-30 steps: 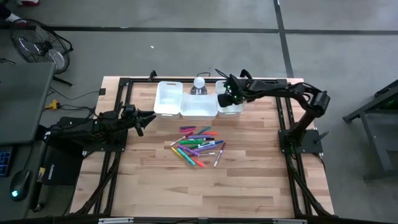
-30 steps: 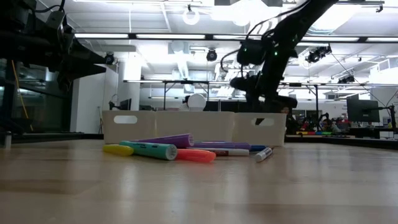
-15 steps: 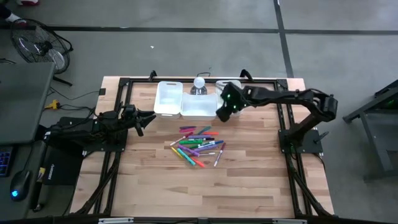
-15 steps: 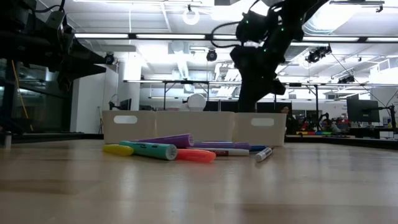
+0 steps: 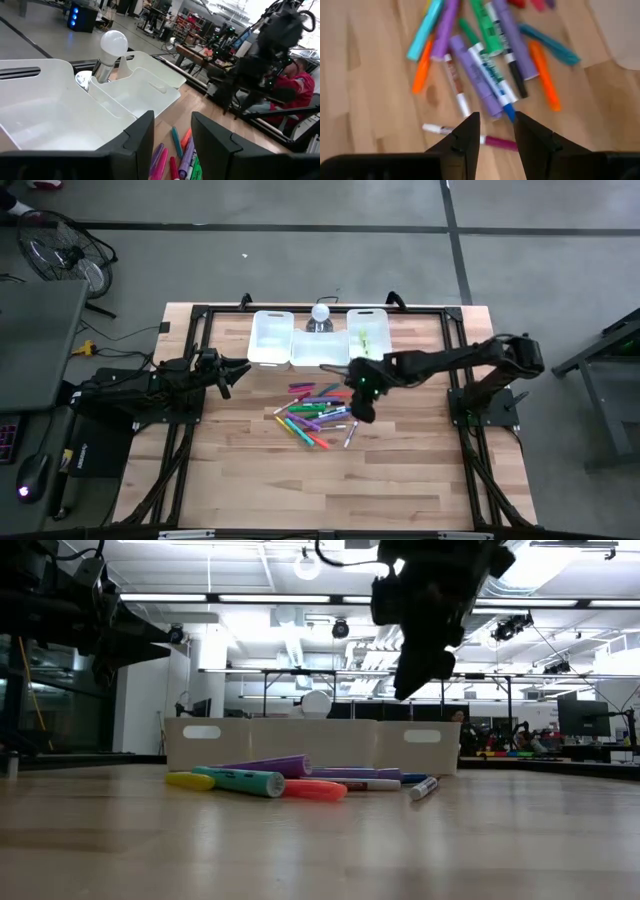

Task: Pick & Place Markers
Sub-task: Put the violet highlighter pen into the right white bin

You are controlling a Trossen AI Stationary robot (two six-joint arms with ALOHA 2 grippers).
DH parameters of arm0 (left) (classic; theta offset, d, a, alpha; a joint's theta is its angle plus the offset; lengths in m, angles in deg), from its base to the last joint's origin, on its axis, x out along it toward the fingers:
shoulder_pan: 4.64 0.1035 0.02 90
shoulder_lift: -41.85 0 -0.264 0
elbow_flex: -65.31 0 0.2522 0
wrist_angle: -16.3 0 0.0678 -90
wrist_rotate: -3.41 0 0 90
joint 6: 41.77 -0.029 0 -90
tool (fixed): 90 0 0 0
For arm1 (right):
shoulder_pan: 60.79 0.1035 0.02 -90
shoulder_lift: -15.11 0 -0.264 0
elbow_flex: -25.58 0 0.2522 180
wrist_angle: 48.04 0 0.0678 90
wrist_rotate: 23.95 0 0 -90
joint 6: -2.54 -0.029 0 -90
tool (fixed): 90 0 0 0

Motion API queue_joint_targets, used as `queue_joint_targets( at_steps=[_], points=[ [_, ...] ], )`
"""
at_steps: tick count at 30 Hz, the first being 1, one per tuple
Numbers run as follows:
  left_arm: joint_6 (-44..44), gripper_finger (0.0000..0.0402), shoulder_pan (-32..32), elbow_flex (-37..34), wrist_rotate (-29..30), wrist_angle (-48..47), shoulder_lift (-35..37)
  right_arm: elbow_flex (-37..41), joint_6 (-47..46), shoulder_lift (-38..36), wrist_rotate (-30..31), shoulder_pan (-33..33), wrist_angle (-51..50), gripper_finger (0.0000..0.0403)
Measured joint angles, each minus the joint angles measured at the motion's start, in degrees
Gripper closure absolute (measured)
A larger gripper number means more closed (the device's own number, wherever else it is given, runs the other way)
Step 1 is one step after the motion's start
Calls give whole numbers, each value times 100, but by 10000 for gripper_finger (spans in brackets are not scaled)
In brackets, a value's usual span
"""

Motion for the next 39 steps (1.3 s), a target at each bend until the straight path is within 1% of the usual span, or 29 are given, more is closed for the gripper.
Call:
queue_joint_targets(
  at_steps=[11,17,25,34,39],
  points=[
    [0,273,-1,0,0,0,1,0,147,2,174,887,-6,295],
    [0,273,0,0,0,0,2,-136,130,296,157,1214,-48,295],
    [0,273,0,-1,0,-2,0,-1243,512,1142,299,1207,-540,295],
    [0,273,-1,-1,0,-7,2,-3126,403,2515,129,926,-1431,295],
    [0,273,-2,0,0,-8,0,-3987,221,3131,65,775,-1839,293]
  ],
)
